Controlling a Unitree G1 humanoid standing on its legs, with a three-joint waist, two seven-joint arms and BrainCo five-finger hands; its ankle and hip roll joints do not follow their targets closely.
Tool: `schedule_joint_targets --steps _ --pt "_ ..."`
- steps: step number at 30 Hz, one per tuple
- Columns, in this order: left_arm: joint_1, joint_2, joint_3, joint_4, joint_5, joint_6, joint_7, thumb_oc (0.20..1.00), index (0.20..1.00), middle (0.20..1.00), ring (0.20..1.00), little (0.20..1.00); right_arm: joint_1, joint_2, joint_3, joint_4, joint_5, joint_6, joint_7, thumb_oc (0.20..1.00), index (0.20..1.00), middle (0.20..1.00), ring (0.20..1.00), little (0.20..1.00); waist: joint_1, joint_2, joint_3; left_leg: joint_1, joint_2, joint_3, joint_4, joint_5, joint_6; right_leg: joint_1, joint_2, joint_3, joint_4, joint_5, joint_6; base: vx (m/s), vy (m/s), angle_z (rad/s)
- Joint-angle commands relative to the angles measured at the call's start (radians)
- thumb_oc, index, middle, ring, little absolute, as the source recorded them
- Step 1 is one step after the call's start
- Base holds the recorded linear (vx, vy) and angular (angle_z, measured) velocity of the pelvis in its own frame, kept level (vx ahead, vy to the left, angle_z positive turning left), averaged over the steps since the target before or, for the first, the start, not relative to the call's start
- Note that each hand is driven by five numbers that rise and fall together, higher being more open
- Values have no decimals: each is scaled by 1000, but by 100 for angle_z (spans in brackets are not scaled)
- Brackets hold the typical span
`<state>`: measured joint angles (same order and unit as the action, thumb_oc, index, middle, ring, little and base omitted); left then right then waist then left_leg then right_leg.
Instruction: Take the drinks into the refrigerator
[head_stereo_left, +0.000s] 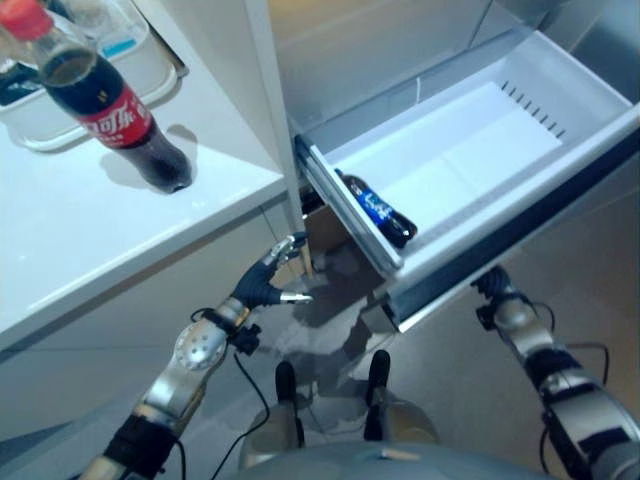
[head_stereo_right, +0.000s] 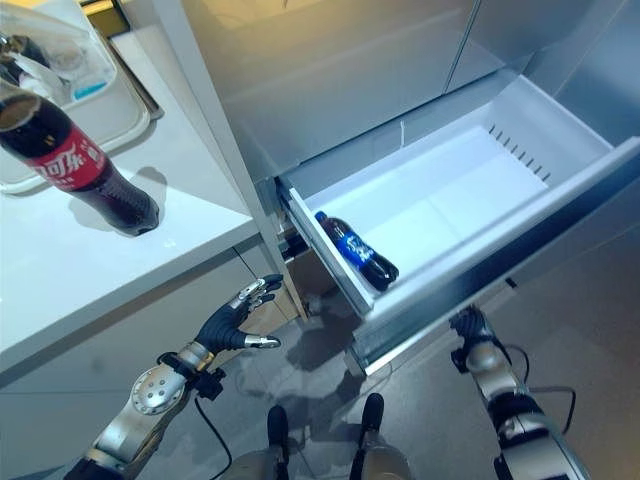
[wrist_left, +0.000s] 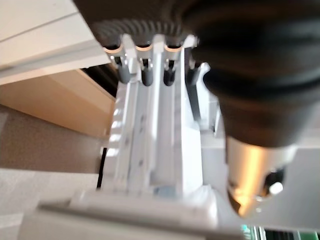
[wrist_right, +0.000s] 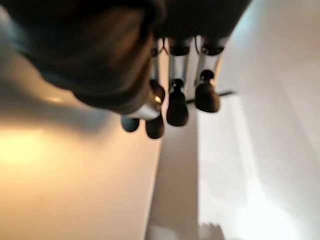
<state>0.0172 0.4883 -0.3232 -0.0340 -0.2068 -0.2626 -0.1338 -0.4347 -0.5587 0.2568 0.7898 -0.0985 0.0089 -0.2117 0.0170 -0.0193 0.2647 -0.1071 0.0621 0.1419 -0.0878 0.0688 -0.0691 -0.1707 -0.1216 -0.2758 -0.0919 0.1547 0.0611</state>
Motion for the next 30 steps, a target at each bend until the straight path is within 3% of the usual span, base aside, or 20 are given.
schedule_joint_targets --steps 1,5,12,18,19,20,21,25,30 --pt "-55 7 -24 -75 27 -66 53 1000 1000 1000 1000 1000 -438 43 59 -136 -78 -142 -46 200 200 200 200 200 93 -42 27 -43 -63 -63 1 -35 53 36 -34 -45 8 -13 79 -29 5 13" --pt "-60 6 -26 -73 22 -72 75 1000 1000 1000 1000 1000 -631 67 133 -104 -123 -133 -50 200 200 200 200 200 116 -56 48 -58 -61 -72 1 -35 51 29 -35 -53 9 -13 78 -21 12 8" --pt "-67 -6 6 -53 22 -71 111 1000 1000 1000 1000 1000 -805 146 231 -112 -222 -109 -33 200 200 200 200 200 136 -83 70 -77 -64 -78 1 -22 51 16 -41 -62 8 -2 77 -16 12 8" --pt "-55 -12 32 -59 24 -65 113 1000 1000 1000 1000 1000 -777 159 255 -161 -278 -106 4 200 200 200 200 200 146 -95 72 -67 -67 -90 1 -27 52 31 -45 -74 9 -8 75 2 -7 10" --pt "-53 -15 39 -57 27 -63 114 1000 1000 1000 1000 1000 -744 162 244 -161 -266 -105 13 253 253 253 253 253 148 -98 73 -64 -69 -91 1 -28 52 36 -45 -79 9 -9 75 -4 5 7" --pt "-54 -17 42 -60 25 -62 112 1000 1000 1000 1000 1000 -722 162 239 -150 -259 -105 15 555 555 555 555 555 149 -97 73 -63 -69 -91 1 -28 52 38 -46 -82 9 -10 75 -1 10 4" --pt "-52 -19 41 -60 23 -60 112 1000 1000 1000 1000 1000 -681 164 222 -141 -241 -108 13 1000 1000 1000 1000 1000 150 -97 72 -60 -71 -91 1 -29 53 42 -47 -84 9 -10 75 0 0 0" --pt "-49 -45 51 -36 12 -55 117 1000 1000 1000 1000 1000 -471 198 158 -81 -153 -118 6 1000 1000 1000 1000 1000 142 -93 74 -46 -73 -92 1 -32 54 52 -49 -84 11 -12 76 -1 9 6" --pt "-26 -106 82 68 -10 -40 142 1000 1000 1000 1000 1000 -143 316 59 169 -10 -125 -3 1000 1000 1000 1000 1000 119 -84 60 -16 -72 -88 1 -41 55 78 -50 -85 14 -21 75 6 -3 4"
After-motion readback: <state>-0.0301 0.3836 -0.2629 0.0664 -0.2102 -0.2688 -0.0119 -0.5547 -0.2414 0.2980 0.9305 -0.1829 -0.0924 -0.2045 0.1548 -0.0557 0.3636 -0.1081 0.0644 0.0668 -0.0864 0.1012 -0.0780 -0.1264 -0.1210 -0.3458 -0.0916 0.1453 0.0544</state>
